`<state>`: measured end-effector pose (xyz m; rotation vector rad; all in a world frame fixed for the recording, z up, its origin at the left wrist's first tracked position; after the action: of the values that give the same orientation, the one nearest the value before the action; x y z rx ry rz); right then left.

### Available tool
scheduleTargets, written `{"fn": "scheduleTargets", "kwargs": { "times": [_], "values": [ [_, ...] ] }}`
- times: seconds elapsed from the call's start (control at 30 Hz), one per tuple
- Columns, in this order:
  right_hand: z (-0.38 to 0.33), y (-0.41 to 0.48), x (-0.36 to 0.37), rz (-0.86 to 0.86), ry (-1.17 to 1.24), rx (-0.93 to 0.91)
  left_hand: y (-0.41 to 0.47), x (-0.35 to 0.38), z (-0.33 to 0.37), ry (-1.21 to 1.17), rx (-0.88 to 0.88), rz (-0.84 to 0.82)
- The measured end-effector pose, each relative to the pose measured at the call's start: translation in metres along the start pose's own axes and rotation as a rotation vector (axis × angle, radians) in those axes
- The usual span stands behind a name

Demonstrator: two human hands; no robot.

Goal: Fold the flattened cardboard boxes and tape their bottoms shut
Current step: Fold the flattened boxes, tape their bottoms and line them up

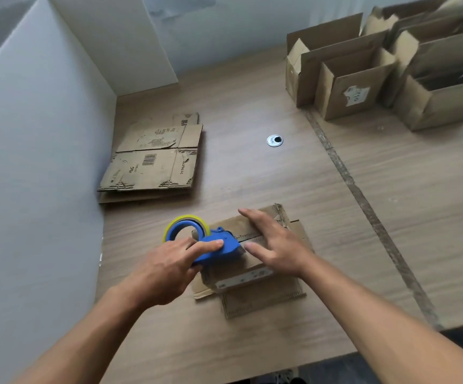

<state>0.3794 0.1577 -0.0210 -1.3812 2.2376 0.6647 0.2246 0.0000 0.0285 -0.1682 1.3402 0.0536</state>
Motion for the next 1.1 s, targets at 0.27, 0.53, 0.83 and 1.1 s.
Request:
{"fn": "scheduleTargets", "kwargs": {
  "times": [0.27,0.53,0.83,1.1],
  "values": [
    [0.014,0.004,0.008,0.092,0.088,0.015,0.016,-0.001,0.014,0.025,-0.028,-0.054],
    [0.020,-0.001,-0.001,0.327,0.192,0.130,0.026,0.005,0.022,0.044,-0.190,-0.062],
    [0.061,-0.039,-0.071,0.631,0.434,0.534,0.019,0.008,0.024,0.019,-0.212,-0.077],
    [0.100,-0.059,-0.075,0.644,0.417,0.754,0.020,0.008,0.025,0.072,-0.232,-0.117]
  ]
}}
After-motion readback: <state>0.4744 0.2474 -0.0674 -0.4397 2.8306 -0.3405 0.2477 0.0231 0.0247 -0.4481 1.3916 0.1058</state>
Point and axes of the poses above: each hand's wrist, its own y-axis towards the middle knuckle, its own x-axis out of the palm, z = x × y, the point moved 5 cm from there along y, towards the middle knuckle, and after that the axes turned 6 degrees about -x, right-handed, at the moved point
